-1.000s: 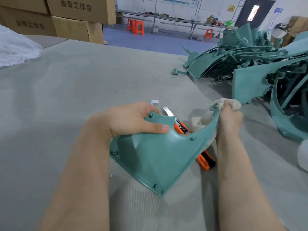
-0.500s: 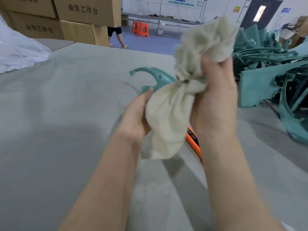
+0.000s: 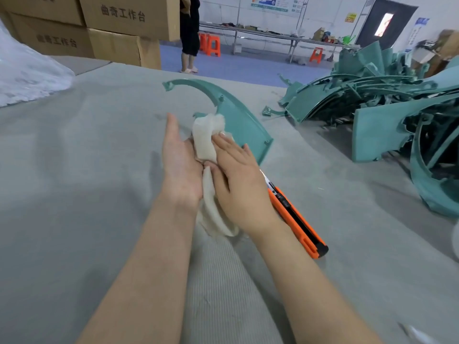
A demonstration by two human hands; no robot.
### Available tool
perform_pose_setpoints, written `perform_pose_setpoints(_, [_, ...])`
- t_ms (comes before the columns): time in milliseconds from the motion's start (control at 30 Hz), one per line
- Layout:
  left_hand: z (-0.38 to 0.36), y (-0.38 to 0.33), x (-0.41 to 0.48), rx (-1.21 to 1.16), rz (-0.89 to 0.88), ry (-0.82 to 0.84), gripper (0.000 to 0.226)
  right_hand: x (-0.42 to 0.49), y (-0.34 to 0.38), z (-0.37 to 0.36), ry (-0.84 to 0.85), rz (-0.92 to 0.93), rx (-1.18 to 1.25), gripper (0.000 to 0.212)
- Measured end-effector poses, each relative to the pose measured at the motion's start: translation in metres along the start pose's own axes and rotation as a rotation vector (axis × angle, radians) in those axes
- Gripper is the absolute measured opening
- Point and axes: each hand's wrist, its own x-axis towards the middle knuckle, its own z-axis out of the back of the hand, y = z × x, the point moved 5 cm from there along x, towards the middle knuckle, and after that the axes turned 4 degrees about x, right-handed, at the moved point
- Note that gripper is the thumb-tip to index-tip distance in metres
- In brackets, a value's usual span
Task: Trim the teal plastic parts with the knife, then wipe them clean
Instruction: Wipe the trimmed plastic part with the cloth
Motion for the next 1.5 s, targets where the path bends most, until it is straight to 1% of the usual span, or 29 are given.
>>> perform_pose_setpoints(100, [-0.003,0.003,0.000,0.025,-0.003,0.016,0.077,0.003,-0.002,-0.002,-0.067,-0.040,-0.044,0.039])
perform_pose_setpoints(167, [-0.016,0.015,-0.004,0.094,0.021,0.066,0.077,0.008,-0.016,0.010,-0.159,-0.149,-0.106,0.039])
perform_pose_setpoints(233, [-0.031,0.031,-0.008,0.205,0.077,0.146,0.078,0.011,-0.037,0.030,-0.245,-0.305,-0.139,0.041])
perform_pose_setpoints(267, [-0.036,0.037,-0.010,0.255,0.105,0.183,0.079,0.009,-0.044,0.036,-0.268,-0.353,-0.123,0.042])
perform_pose_setpoints(300, [-0.039,0.041,-0.011,0.291,0.122,0.199,0.081,0.007,-0.046,0.039,-0.283,-0.356,-0.097,0.041])
perform_pose_setpoints(367, [-0.035,0.037,-0.008,0.280,0.095,0.150,0.081,0.004,-0.032,0.032,-0.277,-0.232,-0.049,0.039])
perform_pose_setpoints(467, [-0.013,0.015,-0.001,0.046,-0.011,0.047,0.077,0.003,-0.006,0.005,-0.137,-0.048,0.000,0.043])
perform_pose_setpoints(533, [-0.002,0.003,0.000,0.021,-0.066,0.011,0.072,0.003,0.000,-0.005,-0.076,0.008,-0.036,0.044])
perform_pose_setpoints(600, [-0.003,0.004,0.000,0.059,-0.069,0.007,0.063,0.005,-0.004,-0.003,-0.115,0.016,-0.093,0.043])
perform_pose_setpoints(633, [-0.007,0.007,0.000,0.077,-0.060,0.016,0.061,0.008,-0.012,0.002,-0.161,-0.021,-0.132,0.043])
perform_pose_setpoints(667, [-0.012,0.010,0.000,0.083,-0.052,0.031,0.057,0.010,-0.022,0.009,-0.195,-0.100,-0.181,0.042])
perform_pose_setpoints(733, [-0.022,0.018,-0.001,0.069,-0.041,0.066,0.044,0.011,-0.052,0.026,-0.220,-0.340,-0.237,0.042])
perform_pose_setpoints(767, [-0.026,0.021,-0.001,0.086,-0.041,0.083,0.037,0.009,-0.065,0.034,-0.228,-0.451,-0.194,0.042])
perform_pose_setpoints(800, [-0.028,0.024,-0.001,0.136,-0.045,0.087,0.033,0.006,-0.073,0.040,-0.263,-0.516,-0.103,0.042])
perform_pose_setpoints(833, [-0.031,0.026,0.000,0.197,-0.054,0.079,0.032,0.004,-0.074,0.043,-0.319,-0.523,0.006,0.042])
perform_pose_setpoints(867, [-0.031,0.027,0.001,0.244,-0.067,0.059,0.035,0.002,-0.069,0.043,-0.366,-0.484,0.086,0.042])
perform_pose_setpoints(900, [-0.030,0.028,0.002,0.266,-0.066,0.045,0.039,0.002,-0.059,0.041,-0.379,-0.426,0.113,0.043])
perform_pose_setpoints(967, [-0.026,0.027,0.004,0.283,-0.049,0.018,0.046,0.004,-0.037,0.027,-0.331,-0.283,0.052,0.044])
perform_pose_setpoints(1033, [-0.017,0.024,0.005,0.322,-0.041,-0.017,0.043,0.006,-0.021,0.015,-0.288,-0.166,-0.073,0.044])
perform_pose_setpoints(1067, [-0.015,0.024,0.006,0.332,-0.026,-0.011,0.040,0.006,-0.019,0.014,-0.281,-0.126,-0.091,0.042])
perform_pose_setpoints(1100, [-0.013,0.025,0.006,0.335,-0.009,-0.003,0.039,0.007,-0.021,0.016,-0.292,-0.107,-0.056,0.038])
perform_pose_setpoints(1133, [-0.013,0.026,0.006,0.336,-0.003,-0.005,0.037,0.006,-0.025,0.023,-0.332,-0.125,0.012,0.034])
perform_pose_setpoints(1233, [-0.012,0.031,0.009,0.406,-0.007,-0.008,0.034,0.002,-0.044,0.050,-0.546,-0.294,0.213,0.018])
perform_pose_setpoints(1267, [-0.013,0.034,0.009,0.437,-0.012,-0.003,0.032,0.000,-0.044,0.054,-0.596,-0.294,0.275,0.017])
perform_pose_setpoints(1300, [-0.014,0.036,0.010,0.456,-0.022,0.000,0.029,0.000,-0.037,0.055,-0.598,-0.262,0.318,0.018])
perform_pose_setpoints(1333, [-0.015,0.036,0.010,0.462,-0.036,-0.007,0.029,0.002,-0.029,0.051,-0.538,-0.227,0.318,0.024])
perform_pose_setpoints(1367, [-0.017,0.036,0.010,0.439,-0.046,-0.009,0.033,0.004,-0.021,0.043,-0.434,-0.189,0.273,0.033])
perform_pose_setpoints(1433, [-0.019,0.034,0.008,0.288,-0.024,0.017,0.048,0.007,-0.010,0.024,-0.232,-0.112,0.133,0.041])
perform_pose_setpoints(1500, [-0.017,0.030,0.007,0.165,-0.005,0.022,0.061,0.006,-0.010,0.014,-0.122,-0.105,0.097,0.041])
